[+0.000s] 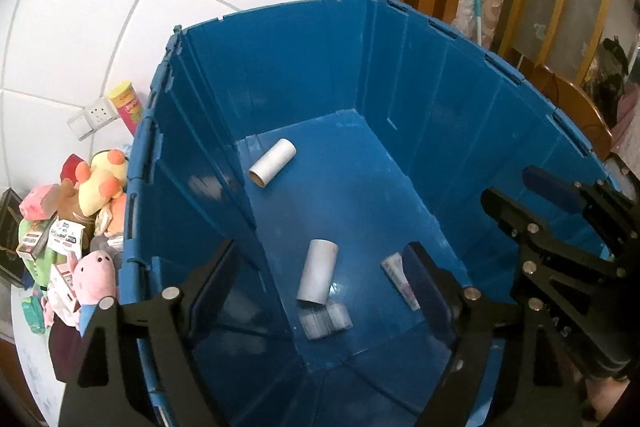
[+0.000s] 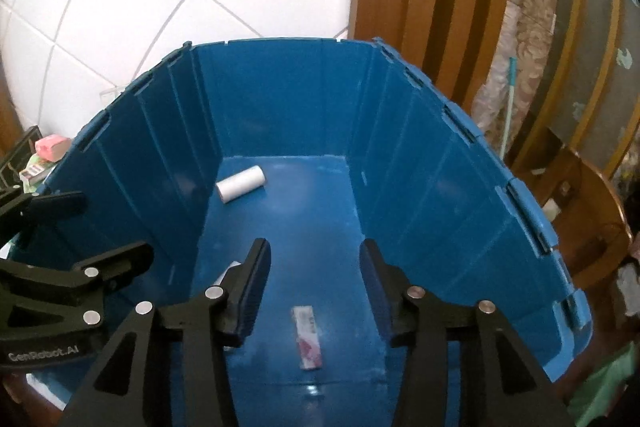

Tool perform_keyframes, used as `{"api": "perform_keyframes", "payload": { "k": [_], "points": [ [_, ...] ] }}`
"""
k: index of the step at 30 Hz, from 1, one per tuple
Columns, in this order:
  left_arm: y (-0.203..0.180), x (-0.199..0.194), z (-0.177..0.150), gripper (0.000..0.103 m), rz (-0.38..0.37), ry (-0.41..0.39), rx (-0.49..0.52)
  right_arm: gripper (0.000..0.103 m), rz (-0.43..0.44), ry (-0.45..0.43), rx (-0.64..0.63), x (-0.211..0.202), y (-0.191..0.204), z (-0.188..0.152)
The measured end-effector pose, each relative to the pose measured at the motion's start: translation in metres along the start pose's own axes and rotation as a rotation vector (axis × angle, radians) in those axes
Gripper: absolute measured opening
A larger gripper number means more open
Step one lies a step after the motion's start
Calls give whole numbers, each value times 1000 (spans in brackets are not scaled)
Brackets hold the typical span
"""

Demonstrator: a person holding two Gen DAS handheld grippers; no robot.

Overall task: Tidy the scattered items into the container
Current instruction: 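Open both grippers to drop the boxes into the crate, then withdraw both grippers from the crate back toward the heap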

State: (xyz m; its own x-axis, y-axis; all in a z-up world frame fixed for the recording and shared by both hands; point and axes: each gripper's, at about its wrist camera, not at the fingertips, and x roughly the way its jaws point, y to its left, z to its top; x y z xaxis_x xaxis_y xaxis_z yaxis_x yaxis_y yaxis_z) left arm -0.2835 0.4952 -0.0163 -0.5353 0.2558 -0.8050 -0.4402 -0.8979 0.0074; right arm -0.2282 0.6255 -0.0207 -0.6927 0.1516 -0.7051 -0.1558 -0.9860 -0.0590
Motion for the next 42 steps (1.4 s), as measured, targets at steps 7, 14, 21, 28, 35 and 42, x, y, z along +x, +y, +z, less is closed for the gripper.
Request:
{"api": "perform_keyframes", "payload": {
  "k": [7, 14, 21, 28, 35, 42],
  "points": [
    [3, -3, -2, 83, -5, -12, -11, 64, -10, -9, 10, -5, -2, -2],
    [13, -12, -8, 83, 4, -41, -29, 89, -39, -33, 23, -15, -2, -4],
    [37, -40, -15, 83, 60, -123, -59, 103, -48, -79, 23, -29, 10, 0],
    [92, -82, -41, 90, 169, -228, -117, 103, -11, -136, -8, -48, 49, 9],
    [180, -110, -90, 101, 277, -258, -215, 103, 72, -199, -54, -62, 123, 19],
    [284, -116, -165, 101, 373, -203, -298, 103, 189, -209, -139, -64, 236, 11]
  ]
}}
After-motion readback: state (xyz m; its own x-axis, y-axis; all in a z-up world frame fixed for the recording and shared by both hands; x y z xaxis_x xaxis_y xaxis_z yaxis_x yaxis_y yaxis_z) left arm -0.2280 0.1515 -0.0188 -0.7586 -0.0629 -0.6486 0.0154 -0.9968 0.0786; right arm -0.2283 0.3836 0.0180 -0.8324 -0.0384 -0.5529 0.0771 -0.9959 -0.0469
